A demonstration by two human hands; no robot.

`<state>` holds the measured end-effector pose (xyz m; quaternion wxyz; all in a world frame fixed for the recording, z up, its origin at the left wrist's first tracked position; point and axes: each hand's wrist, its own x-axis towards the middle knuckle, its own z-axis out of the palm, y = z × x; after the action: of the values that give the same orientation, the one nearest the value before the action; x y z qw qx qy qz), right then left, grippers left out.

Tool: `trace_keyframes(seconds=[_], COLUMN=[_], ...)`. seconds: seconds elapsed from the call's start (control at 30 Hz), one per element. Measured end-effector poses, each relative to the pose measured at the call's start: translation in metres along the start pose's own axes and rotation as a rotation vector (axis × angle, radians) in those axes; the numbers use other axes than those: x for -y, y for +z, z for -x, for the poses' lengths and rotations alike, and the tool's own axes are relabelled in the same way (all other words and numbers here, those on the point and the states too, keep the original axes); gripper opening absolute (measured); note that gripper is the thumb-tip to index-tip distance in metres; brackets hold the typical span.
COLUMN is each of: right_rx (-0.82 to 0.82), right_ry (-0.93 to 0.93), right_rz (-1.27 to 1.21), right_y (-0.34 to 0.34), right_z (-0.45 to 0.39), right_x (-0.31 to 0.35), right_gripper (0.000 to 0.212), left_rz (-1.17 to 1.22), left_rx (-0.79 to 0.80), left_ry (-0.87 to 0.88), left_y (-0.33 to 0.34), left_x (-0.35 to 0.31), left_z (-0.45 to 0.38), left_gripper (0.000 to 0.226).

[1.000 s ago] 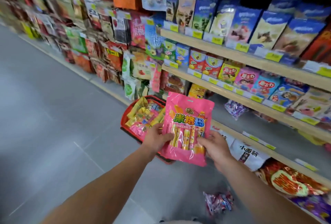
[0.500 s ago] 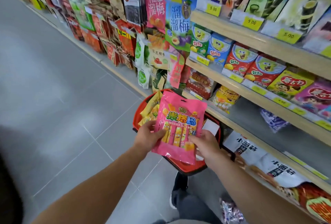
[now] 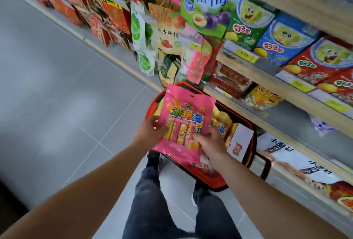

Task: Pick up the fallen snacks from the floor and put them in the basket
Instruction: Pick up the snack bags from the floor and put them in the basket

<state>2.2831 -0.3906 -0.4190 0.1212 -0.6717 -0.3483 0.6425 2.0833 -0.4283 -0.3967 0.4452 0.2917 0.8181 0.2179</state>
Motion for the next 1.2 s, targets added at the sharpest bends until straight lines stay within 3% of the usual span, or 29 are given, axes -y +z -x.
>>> trace_keyframes(seconds=[0.13, 0.23, 0.3, 0.47, 0.57, 0.63, 0.7, 0.8, 0.97, 1.2], right_rx=[-0.090, -0.152, -0.180, -0.233, -0.212, -0.225, -0.248, -0.272, -0.268, -0.270], right_ry=[0.083, 0.109, 0.095, -0.011, -0.047, -0.074, -0.068, -0.058, -0.079, -0.065], right_rz=[-0.018, -0.037, -0.026, 0.102, 0.195, 0.381, 0.760, 1.040, 1.116, 1.095], right_y=[0.045, 0.069, 0.079, 0.090, 0.092, 0.094, 0.095, 0.096, 0.100, 0.099], right_z=[-0.042, -0.071, -0.093, -0.145, -0.167, -0.182, -0.196, -0.219, -0.243, -0.239], right_x=[-0.001, -0.003, -0.005, -0.020, -0.026, -0.026, -0.027, -0.043, -0.052, -0.047], right_gripper=[0.066, 0.039, 0.037, 0.094, 0.105, 0.116, 0.131, 0.127, 0.121, 0.123], left_rz=[-0.091, -0.156, -0.183, -0.312, -0.391, -0.460, -0.584, -0.810, -0.855, -0.885], left_rx=[0.096, 0.170, 0.226, 0.365, 0.417, 0.420, 0.416, 0.415, 0.407, 0.455], left_ry=[-0.026, -0.013, 0.025, 0.179, 0.307, 0.356, 0.428, 0.604, 0.668, 0.644], left_y=[-0.016, -0.016, -0.011, 0.020, 0.047, 0.065, 0.077, 0.090, 0.093, 0.089], left_x=[0.009, 0.020, 0.028, 0.038, 0.049, 0.059, 0.070, 0.083, 0.093, 0.081], left_z=[-0.071, -0.122, -0.153, -0.211, -0.236, -0.251, -0.262, -0.276, -0.299, -0.295], left_gripper=[0.047, 0.055, 0.062, 0.074, 0.073, 0.074, 0.077, 0.075, 0.058, 0.058])
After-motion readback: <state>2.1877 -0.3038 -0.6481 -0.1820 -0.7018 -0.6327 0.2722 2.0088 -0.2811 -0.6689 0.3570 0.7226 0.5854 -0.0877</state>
